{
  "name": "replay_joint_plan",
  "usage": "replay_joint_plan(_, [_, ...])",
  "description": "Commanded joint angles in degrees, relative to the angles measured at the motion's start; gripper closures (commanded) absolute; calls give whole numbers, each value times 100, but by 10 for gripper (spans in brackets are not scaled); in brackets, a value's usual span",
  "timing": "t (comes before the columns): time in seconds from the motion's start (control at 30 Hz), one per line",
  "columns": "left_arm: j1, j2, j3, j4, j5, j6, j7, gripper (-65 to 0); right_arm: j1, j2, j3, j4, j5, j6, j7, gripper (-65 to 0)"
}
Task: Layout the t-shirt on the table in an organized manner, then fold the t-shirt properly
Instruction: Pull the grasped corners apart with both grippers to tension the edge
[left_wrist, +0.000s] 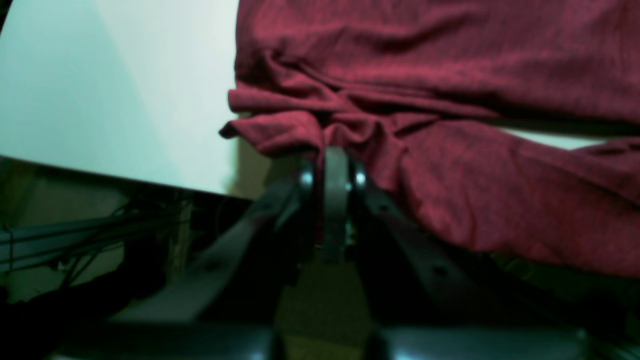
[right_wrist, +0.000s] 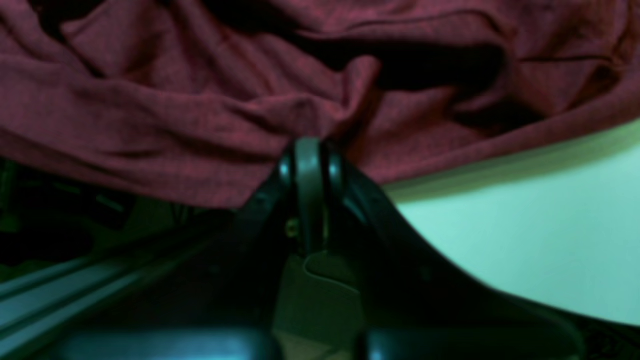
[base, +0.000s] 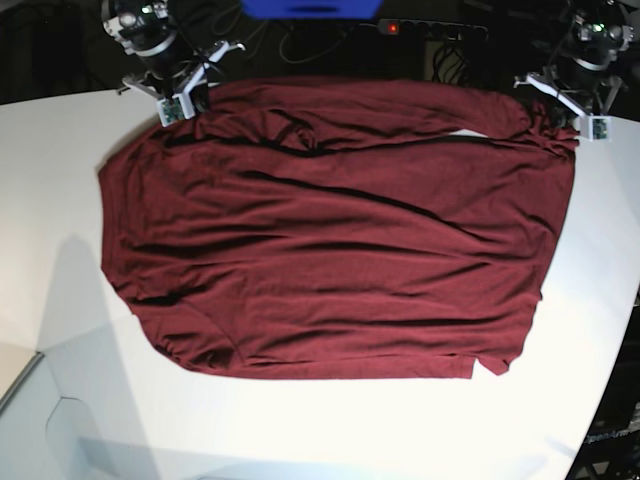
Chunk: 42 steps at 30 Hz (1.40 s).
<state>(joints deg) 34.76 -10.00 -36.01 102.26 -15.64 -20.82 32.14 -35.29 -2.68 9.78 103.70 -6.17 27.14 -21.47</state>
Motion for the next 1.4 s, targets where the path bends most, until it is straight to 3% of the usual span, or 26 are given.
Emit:
replay_joint_plan(0.0, [62, -68, -52, 143, -23, 3, -115, 0, -62, 26, 28, 70, -2, -1, -99, 0])
replay_joint_plan(0.43, [299, 55, -113, 926, -32, 3, -115, 0, -36, 26, 72, 1142, 15, -1, -90, 0])
replay_joint_plan(0.6, [317, 90, -272, 1128, -146, 3, -115, 0, 175, -9, 389, 1160, 77, -1, -90, 0])
replay_joint_plan(0.8, [62, 37, -773, 1110, -726, 3, -115, 0, 360, 26, 872, 1151, 639, 7, -90, 0])
replay_joint_plan(1.37, [-369, 90, -869, 768, -700, 3, -115, 0, 790, 26, 864, 1107, 631, 7, -143, 0])
